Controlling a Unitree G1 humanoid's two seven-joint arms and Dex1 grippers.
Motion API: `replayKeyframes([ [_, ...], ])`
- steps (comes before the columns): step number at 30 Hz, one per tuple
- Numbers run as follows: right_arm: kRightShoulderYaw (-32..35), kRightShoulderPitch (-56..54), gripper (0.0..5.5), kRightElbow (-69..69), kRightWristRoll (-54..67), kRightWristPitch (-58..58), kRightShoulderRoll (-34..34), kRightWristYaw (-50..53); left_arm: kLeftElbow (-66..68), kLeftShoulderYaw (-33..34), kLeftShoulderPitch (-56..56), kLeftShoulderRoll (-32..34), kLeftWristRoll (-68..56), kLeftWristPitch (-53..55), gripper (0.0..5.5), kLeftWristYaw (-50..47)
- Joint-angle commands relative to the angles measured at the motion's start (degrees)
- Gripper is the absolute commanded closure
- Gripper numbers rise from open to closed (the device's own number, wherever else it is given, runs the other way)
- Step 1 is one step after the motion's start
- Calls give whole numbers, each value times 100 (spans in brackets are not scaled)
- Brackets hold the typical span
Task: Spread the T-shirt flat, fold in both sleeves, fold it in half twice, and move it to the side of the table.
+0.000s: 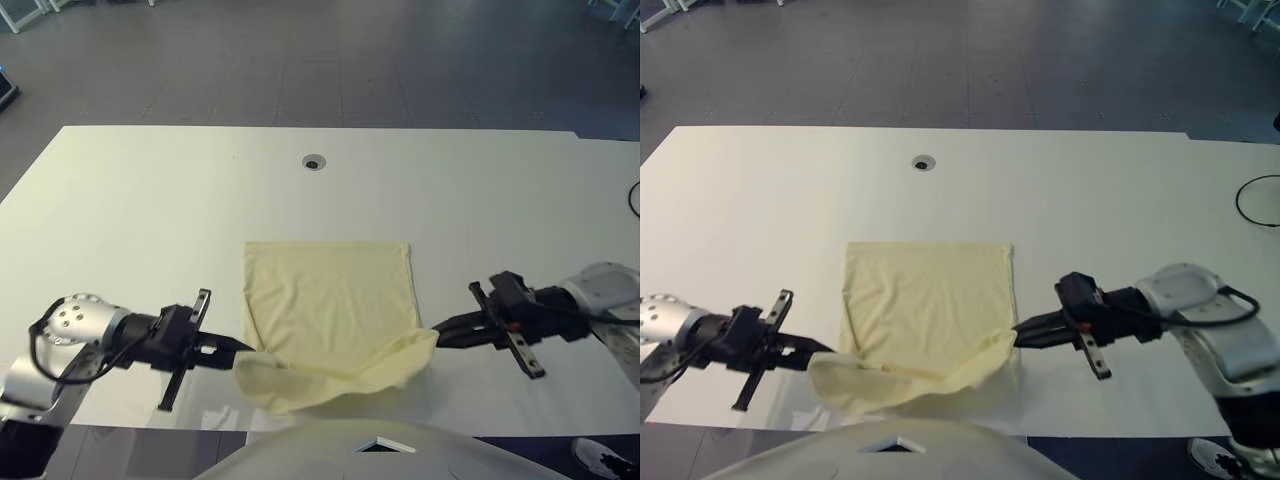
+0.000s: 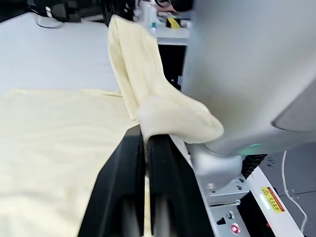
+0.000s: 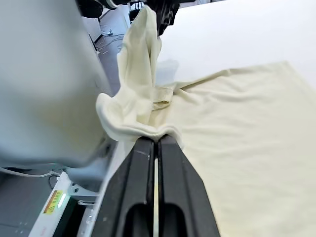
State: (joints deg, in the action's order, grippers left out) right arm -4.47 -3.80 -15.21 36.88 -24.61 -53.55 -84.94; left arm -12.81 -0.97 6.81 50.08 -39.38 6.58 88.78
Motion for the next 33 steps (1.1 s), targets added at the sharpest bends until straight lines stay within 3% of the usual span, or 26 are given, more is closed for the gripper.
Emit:
replayKeyframes([
  [1,-357,-993,549,1091,-464,138,445,-42,690,-283,-818,-332,225,208,550,16],
  [16,-462,-2604,549,4186,-1528,1056,1488,-39,3713,-446,-2595,-1128,1413,-356,550,29],
  [33,-145,-3712,549,6687,-2285,2014,2491,773,6648,-336,-4029,-1835,2520,-1420,550,-615],
])
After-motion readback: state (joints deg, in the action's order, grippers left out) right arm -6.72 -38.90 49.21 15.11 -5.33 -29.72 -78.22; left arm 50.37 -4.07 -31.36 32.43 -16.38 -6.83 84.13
